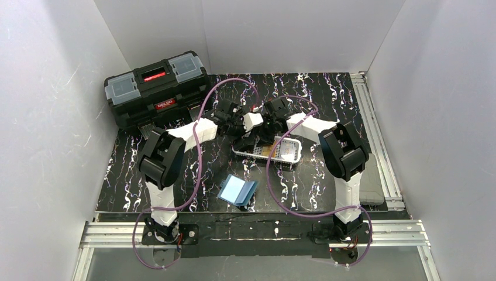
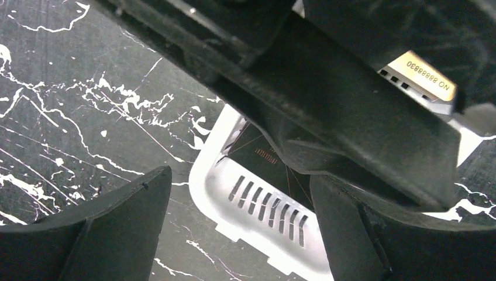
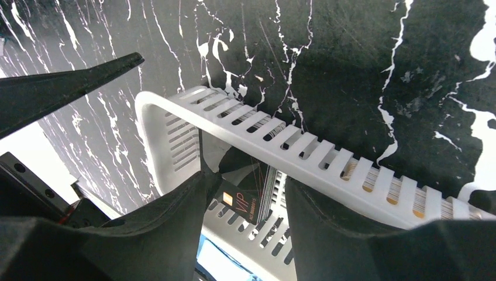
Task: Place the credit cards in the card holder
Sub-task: Pick up the credit card from the storage box.
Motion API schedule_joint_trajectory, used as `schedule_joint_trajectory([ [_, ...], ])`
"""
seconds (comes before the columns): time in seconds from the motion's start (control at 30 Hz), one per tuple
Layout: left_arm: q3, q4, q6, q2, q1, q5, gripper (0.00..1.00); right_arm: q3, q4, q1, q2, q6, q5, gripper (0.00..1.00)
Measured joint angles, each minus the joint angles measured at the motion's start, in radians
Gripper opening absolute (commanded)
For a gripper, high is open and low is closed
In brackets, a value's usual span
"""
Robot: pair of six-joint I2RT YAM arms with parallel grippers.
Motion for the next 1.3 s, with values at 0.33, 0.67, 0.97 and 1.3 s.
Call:
schedule_joint_trajectory([
  [0.33,-0.019,0.05,0.018,0.003,-0.02,-0.03,0.86,0.0,0.002,0.0,0.005,0.019,0.0,0.59],
  [0.67,-0.049,0.128,0.031,-0.003,-0.047,-0.051,0.86,-0.006,0.019,0.0,0.005,0.045,-0.002,0.57],
  [0.97,-0.034,0.083,0.008,-0.007,-0.048,-0.055,0.87,-0.016,0.021,0.0,0.005,0.048,-0.002,0.57],
  [1.3,-0.029,-0.021,0.011,-0.049,-0.021,-0.051,0.86,-0.042,0.061,0.0,0.003,0.069,-0.007,0.57],
])
